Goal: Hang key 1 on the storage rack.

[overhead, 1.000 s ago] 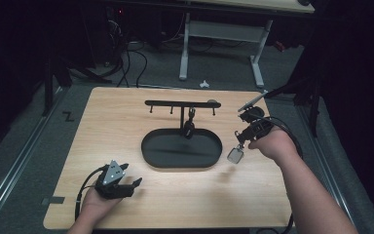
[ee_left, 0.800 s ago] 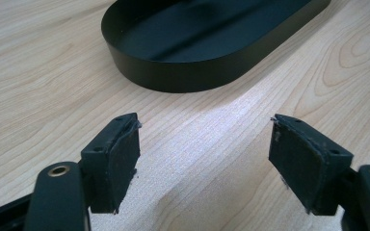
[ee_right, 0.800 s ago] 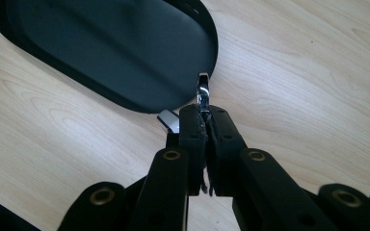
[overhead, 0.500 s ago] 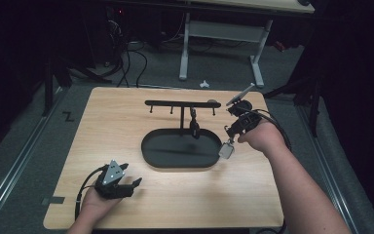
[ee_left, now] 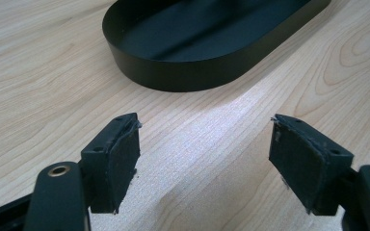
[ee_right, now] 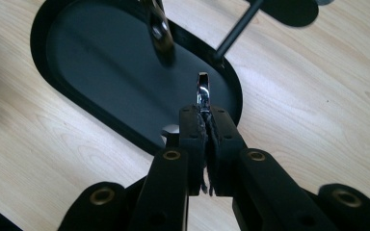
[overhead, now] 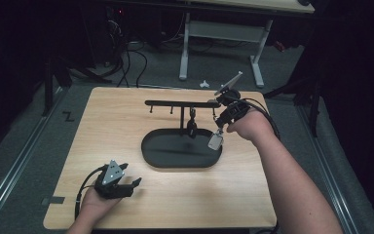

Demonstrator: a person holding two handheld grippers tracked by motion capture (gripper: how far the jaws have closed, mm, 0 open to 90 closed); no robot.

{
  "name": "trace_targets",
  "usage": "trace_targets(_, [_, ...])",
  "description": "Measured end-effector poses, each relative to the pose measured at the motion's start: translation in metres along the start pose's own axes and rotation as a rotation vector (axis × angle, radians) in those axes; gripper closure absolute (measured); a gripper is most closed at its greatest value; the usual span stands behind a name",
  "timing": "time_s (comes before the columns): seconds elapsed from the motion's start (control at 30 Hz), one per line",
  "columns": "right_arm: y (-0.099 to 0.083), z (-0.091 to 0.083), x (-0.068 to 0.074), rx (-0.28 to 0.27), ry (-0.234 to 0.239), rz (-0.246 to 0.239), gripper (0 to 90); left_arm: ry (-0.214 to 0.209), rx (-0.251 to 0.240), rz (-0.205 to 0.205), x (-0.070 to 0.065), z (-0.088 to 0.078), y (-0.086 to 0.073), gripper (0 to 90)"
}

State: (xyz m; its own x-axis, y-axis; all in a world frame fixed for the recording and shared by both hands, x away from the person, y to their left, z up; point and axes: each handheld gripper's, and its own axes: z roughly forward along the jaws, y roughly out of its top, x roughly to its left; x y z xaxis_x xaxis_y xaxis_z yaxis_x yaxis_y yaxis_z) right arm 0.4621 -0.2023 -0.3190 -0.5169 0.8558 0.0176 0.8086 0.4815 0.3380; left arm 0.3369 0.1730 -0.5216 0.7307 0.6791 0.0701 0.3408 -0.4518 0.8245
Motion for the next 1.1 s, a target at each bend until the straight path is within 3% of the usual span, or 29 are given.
trace_targets(0.27, [0.01, 0.001, 0.0, 0.0, 0.0, -0.004, 86.3, 0.0, -0.002, -0.003, 0.0, -0.001, 0.0, 26.7])
trace_targets(1.1, [0.012, 0.009, -0.012, -0.017, 0.014, 0.008, 84.9, -0.006, 0.009, 0.001, 0.001, 0.0, -0.001, 26.5])
